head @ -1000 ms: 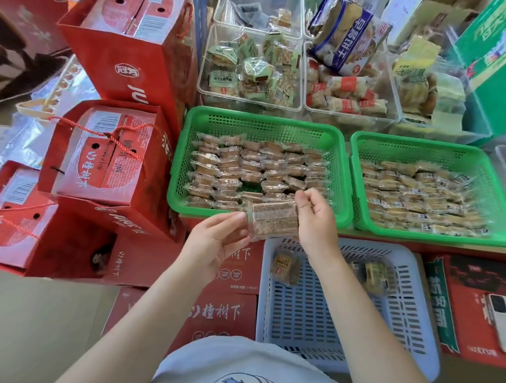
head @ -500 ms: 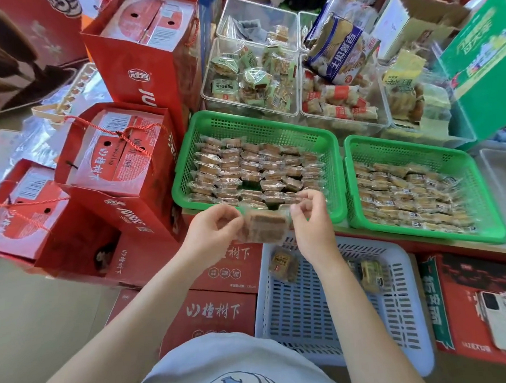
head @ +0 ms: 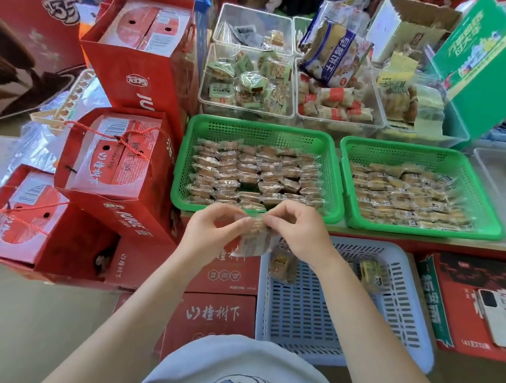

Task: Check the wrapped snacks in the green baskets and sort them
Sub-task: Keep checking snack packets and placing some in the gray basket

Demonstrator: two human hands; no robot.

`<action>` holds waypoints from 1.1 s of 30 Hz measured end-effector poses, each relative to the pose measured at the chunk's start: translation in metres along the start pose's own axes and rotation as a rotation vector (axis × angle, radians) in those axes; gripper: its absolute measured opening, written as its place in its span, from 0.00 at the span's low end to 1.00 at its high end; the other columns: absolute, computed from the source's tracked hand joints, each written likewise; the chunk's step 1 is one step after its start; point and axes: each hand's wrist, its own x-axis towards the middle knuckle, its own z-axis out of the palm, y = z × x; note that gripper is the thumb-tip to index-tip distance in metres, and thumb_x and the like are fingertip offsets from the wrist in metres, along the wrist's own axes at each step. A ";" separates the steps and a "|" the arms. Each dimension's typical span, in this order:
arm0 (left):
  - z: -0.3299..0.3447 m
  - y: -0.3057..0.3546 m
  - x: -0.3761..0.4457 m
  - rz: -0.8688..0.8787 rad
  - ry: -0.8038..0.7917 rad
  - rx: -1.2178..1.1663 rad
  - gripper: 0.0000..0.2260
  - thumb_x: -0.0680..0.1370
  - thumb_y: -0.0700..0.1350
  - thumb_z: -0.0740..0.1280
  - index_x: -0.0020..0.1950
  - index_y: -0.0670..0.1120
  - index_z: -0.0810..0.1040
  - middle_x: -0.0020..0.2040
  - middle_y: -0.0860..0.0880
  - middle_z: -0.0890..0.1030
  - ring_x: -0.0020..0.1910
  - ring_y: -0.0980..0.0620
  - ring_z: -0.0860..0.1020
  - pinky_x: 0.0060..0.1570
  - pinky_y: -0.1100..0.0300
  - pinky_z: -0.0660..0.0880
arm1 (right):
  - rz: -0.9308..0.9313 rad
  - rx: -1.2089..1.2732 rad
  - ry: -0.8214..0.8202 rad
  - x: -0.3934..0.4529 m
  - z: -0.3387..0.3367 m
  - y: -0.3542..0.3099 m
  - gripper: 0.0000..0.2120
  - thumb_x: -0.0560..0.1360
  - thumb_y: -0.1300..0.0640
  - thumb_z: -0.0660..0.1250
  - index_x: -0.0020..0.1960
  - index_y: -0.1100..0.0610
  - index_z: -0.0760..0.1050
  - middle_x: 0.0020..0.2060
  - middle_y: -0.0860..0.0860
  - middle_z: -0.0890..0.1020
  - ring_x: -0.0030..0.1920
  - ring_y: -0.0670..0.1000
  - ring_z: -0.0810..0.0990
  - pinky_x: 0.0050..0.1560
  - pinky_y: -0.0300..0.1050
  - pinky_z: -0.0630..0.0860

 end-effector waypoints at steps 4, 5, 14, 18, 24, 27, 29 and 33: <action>-0.003 -0.002 0.005 -0.227 -0.023 -0.301 0.06 0.75 0.43 0.76 0.47 0.41 0.87 0.45 0.44 0.87 0.48 0.46 0.85 0.48 0.54 0.83 | 0.072 0.078 -0.003 0.006 0.005 0.006 0.06 0.76 0.54 0.73 0.42 0.53 0.81 0.35 0.46 0.83 0.37 0.43 0.80 0.39 0.33 0.75; -0.002 -0.003 0.007 -0.252 -0.016 -0.331 0.07 0.75 0.43 0.76 0.47 0.39 0.86 0.45 0.43 0.87 0.47 0.45 0.86 0.48 0.54 0.83 | 0.081 0.084 -0.010 0.008 0.005 0.006 0.06 0.76 0.53 0.73 0.42 0.53 0.81 0.36 0.46 0.83 0.38 0.43 0.80 0.40 0.33 0.75; 0.011 -0.013 0.034 -0.214 -0.008 -0.095 0.05 0.73 0.44 0.78 0.40 0.45 0.84 0.39 0.49 0.86 0.41 0.49 0.84 0.44 0.56 0.82 | 0.046 -0.165 -0.233 0.034 -0.006 0.010 0.08 0.74 0.49 0.75 0.44 0.50 0.77 0.39 0.46 0.81 0.39 0.49 0.79 0.41 0.45 0.77; 0.016 -0.010 0.054 -0.152 0.033 -0.095 0.05 0.71 0.46 0.80 0.41 0.47 0.85 0.41 0.52 0.86 0.41 0.55 0.84 0.44 0.61 0.80 | -0.008 -0.327 -0.272 0.054 -0.008 0.007 0.12 0.73 0.51 0.75 0.43 0.50 0.72 0.34 0.46 0.77 0.33 0.49 0.73 0.35 0.46 0.71; 0.015 -0.051 0.103 -0.107 -0.014 0.311 0.17 0.83 0.51 0.64 0.71 0.48 0.75 0.69 0.49 0.77 0.70 0.51 0.73 0.69 0.53 0.71 | 0.024 -0.153 -0.011 0.103 -0.018 0.027 0.11 0.76 0.55 0.73 0.40 0.52 0.71 0.43 0.50 0.82 0.38 0.52 0.84 0.44 0.61 0.82; 0.018 -0.072 0.119 -0.061 -0.225 0.698 0.25 0.84 0.55 0.60 0.80 0.50 0.63 0.82 0.50 0.58 0.81 0.50 0.53 0.79 0.49 0.48 | 0.051 -0.101 0.043 0.129 -0.013 0.039 0.14 0.76 0.55 0.73 0.38 0.48 0.69 0.42 0.49 0.82 0.39 0.54 0.85 0.45 0.62 0.81; 0.021 -0.084 0.127 -0.053 -0.331 0.870 0.28 0.85 0.60 0.54 0.82 0.52 0.56 0.83 0.52 0.50 0.82 0.52 0.44 0.79 0.48 0.40 | 0.047 -0.087 0.013 0.144 -0.004 0.044 0.14 0.76 0.56 0.73 0.37 0.47 0.70 0.41 0.49 0.82 0.40 0.54 0.84 0.46 0.61 0.81; 0.021 -0.095 0.137 -0.055 -0.359 1.011 0.30 0.83 0.65 0.48 0.82 0.53 0.55 0.83 0.53 0.50 0.82 0.54 0.44 0.79 0.42 0.41 | 0.054 -0.284 -0.115 0.170 0.006 0.057 0.09 0.77 0.58 0.72 0.43 0.56 0.71 0.40 0.52 0.79 0.40 0.53 0.75 0.44 0.51 0.74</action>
